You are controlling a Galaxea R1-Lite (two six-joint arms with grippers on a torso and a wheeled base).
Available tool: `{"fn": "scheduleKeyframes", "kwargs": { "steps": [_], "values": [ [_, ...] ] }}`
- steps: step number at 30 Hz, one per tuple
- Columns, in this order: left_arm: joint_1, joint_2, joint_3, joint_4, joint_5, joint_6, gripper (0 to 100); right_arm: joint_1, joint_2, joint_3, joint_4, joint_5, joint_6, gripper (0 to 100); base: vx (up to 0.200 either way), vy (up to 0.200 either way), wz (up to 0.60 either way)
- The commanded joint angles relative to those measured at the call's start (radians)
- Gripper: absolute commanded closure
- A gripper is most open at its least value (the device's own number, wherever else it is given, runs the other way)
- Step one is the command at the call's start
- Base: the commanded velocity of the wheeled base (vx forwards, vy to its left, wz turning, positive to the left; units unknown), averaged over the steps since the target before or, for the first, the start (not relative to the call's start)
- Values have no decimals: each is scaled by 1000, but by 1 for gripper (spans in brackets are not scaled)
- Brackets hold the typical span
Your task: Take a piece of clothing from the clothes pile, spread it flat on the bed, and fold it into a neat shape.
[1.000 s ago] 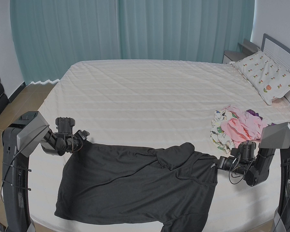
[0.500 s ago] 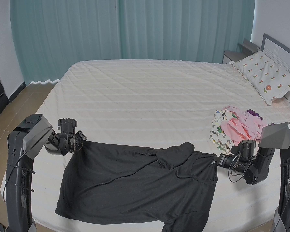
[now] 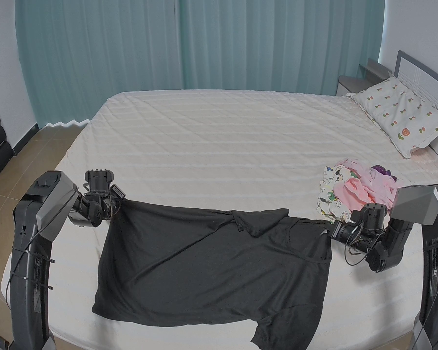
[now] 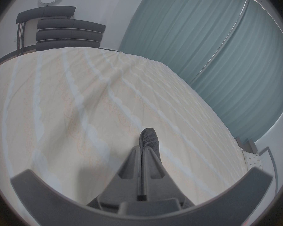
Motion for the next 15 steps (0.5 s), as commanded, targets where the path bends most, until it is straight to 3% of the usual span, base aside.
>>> {"fn": "scheduleKeyframes", "kwargs": {
  "steps": [1, 7, 8, 10, 11, 15],
  "values": [
    [2, 12, -3, 0, 1, -1, 100, -3, 65, -81, -10, -52, 2, 100, 0, 0, 0],
    [2, 14, -3, 1, 1, -1, 100, 9, 85, -87, -22, -60, 12, 100, 0, 0, 0],
    [2, 16, -3, 0, 1, -1, 100, 14, 85, -81, -22, -58, 11, 0, 0, 0, 0],
    [2, 16, -3, 3, 0, -1, 100, 15, 86, -83, -24, -58, 12, 0, 0, 0, 0],
    [2, 17, -1, 1, 0, 1, 0, 15, 88, -80, -29, -57, 12, 0, 0, 0, 0],
    [2, 17, -1, 1, 0, -1, 0, 17, 85, -68, -35, -53, 12, 0, 0, 0, 0]
  ]
}}
